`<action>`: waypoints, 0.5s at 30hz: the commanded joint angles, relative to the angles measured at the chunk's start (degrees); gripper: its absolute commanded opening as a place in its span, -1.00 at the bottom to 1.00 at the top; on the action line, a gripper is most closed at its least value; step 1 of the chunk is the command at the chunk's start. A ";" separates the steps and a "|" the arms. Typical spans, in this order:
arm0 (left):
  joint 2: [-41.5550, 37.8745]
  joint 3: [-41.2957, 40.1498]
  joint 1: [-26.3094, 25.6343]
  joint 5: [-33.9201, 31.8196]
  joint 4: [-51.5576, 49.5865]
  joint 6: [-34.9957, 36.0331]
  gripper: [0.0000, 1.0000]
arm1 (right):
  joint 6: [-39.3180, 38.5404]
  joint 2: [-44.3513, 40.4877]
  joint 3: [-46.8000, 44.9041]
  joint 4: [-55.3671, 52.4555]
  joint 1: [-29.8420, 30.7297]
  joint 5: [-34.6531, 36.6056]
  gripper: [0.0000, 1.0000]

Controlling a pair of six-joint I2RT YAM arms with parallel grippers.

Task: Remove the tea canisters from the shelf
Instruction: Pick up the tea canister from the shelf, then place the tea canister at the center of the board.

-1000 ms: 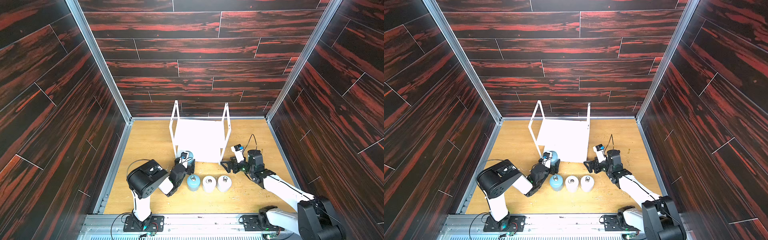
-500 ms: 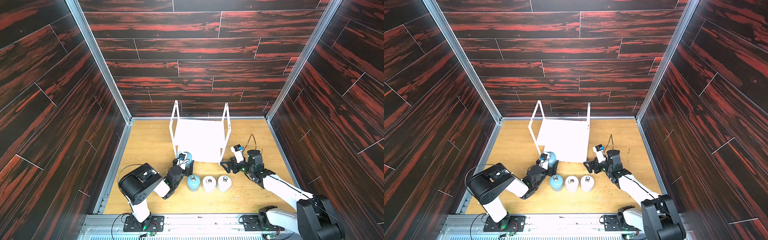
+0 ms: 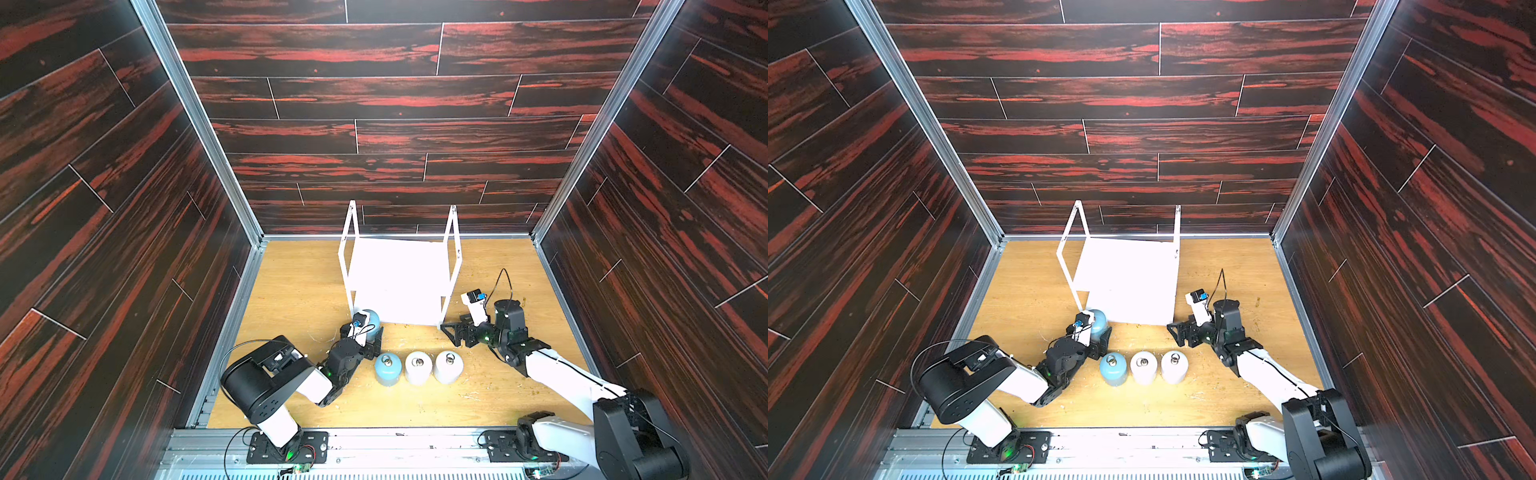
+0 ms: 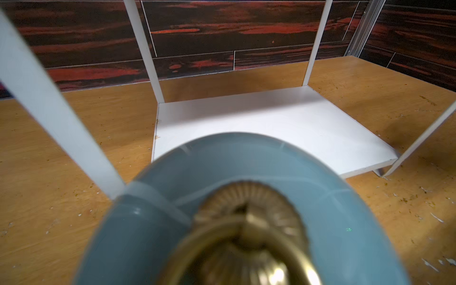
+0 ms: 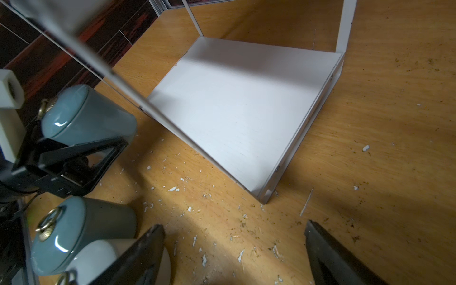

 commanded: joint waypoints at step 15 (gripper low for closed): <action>-10.63 -7.75 -1.34 -1.98 -3.76 -4.42 0.64 | -0.94 0.43 0.18 0.09 0.37 -0.58 0.86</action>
